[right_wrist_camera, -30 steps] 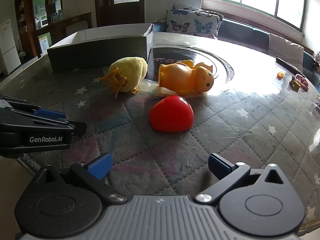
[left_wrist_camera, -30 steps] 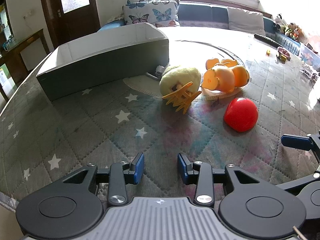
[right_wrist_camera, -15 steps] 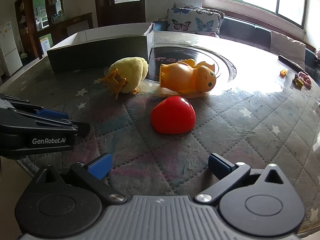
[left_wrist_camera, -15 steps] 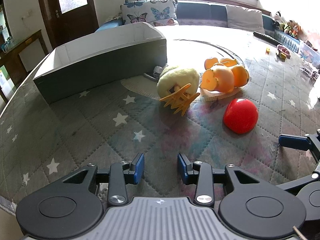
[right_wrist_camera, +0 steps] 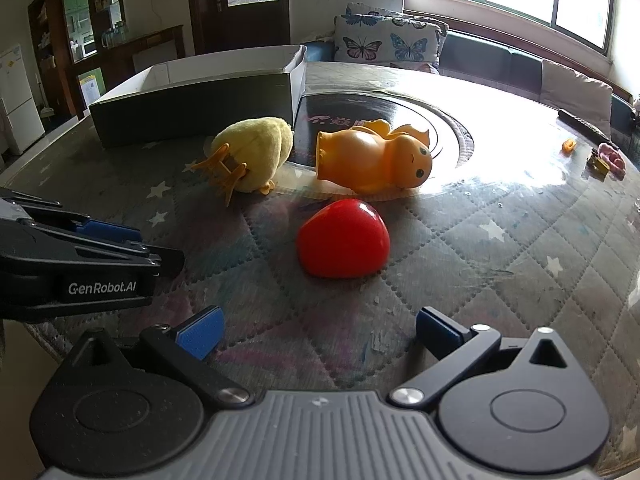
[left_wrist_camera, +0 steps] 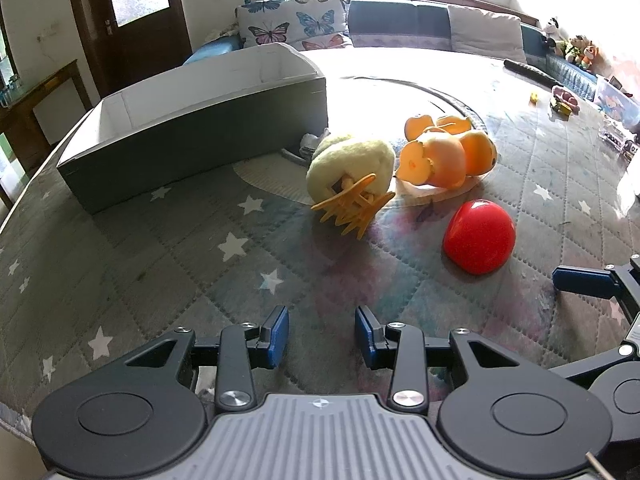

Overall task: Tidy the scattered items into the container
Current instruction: 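Move the left tool forward to the red ball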

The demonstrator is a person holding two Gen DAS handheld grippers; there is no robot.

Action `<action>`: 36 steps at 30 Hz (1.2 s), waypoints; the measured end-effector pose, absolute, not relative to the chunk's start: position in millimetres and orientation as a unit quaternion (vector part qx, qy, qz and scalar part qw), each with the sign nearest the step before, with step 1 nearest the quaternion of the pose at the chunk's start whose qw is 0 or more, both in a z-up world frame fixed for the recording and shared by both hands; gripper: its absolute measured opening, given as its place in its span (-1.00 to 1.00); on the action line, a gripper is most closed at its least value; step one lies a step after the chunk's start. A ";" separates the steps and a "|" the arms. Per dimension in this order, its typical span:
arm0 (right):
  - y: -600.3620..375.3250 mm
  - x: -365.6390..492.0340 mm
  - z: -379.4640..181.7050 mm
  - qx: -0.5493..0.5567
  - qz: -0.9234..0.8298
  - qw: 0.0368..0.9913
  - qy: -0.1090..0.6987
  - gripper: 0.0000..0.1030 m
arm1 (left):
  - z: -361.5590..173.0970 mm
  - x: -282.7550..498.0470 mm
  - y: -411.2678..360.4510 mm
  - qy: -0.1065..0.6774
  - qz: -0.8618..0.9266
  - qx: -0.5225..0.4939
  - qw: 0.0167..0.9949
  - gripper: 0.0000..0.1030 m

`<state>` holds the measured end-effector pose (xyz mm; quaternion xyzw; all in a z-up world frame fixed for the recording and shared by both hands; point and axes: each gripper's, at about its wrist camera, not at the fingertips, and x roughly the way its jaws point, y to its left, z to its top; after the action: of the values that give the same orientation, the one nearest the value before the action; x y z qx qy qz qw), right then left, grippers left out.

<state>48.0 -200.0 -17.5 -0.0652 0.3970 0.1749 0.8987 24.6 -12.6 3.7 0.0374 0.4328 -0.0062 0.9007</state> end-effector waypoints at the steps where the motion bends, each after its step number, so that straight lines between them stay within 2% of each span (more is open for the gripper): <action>1: -200.1 48.8 -17.5 -0.065 0.175 0.899 0.397 1.00 | 3.8 25.2 -12.6 0.433 -0.007 0.038 0.900 -0.22; 36: -208.1 78.8 -18.3 -0.055 0.182 0.900 0.393 0.99 | 8.2 62.9 -23.9 0.448 -0.037 0.035 0.893 -0.23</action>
<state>78.8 -208.1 -18.3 -0.0546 0.3933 0.1816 0.8996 62.9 -23.9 8.2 0.0348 0.4475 -0.0373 0.8928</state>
